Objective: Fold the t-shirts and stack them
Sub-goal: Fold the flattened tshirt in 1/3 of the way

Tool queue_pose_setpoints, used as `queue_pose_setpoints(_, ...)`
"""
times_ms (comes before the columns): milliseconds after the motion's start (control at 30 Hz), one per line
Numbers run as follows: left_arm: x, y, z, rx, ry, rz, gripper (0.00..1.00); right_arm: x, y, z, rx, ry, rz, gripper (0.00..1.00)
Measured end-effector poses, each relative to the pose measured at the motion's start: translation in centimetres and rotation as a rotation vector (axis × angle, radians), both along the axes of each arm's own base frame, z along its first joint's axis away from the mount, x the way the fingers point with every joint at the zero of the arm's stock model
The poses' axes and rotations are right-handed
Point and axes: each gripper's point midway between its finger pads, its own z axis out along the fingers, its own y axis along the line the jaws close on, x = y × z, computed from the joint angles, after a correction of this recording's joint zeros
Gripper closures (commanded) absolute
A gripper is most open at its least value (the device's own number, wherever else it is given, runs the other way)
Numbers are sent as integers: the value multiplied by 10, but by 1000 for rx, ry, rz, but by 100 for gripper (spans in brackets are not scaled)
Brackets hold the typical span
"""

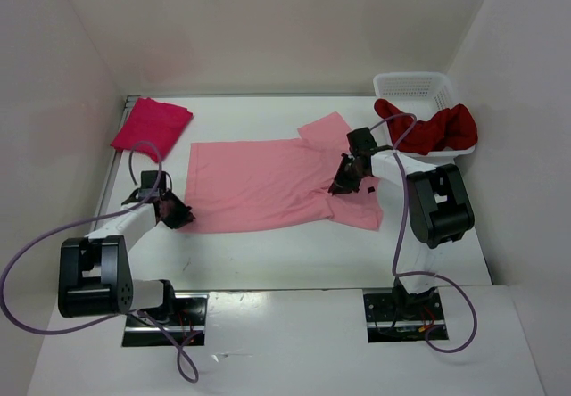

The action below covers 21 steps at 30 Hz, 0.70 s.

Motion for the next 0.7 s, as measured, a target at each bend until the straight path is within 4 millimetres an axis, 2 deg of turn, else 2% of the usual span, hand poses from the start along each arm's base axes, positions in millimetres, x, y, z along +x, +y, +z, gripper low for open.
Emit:
queue_pose_setpoints(67, 0, 7, 0, 2, 0, 20, 80, -1, -1, 0, -4, 2, 3, 87)
queue_pose_setpoints(400, 4, 31, -2, -19, -7, 109, 78, -6, -6, 0, -37, 26, 15, 89)
queue_pose_setpoints(700, 6, 38, 3, 13, -15, 130, 77, 36, 6, 42, -27, -99, 29, 91)
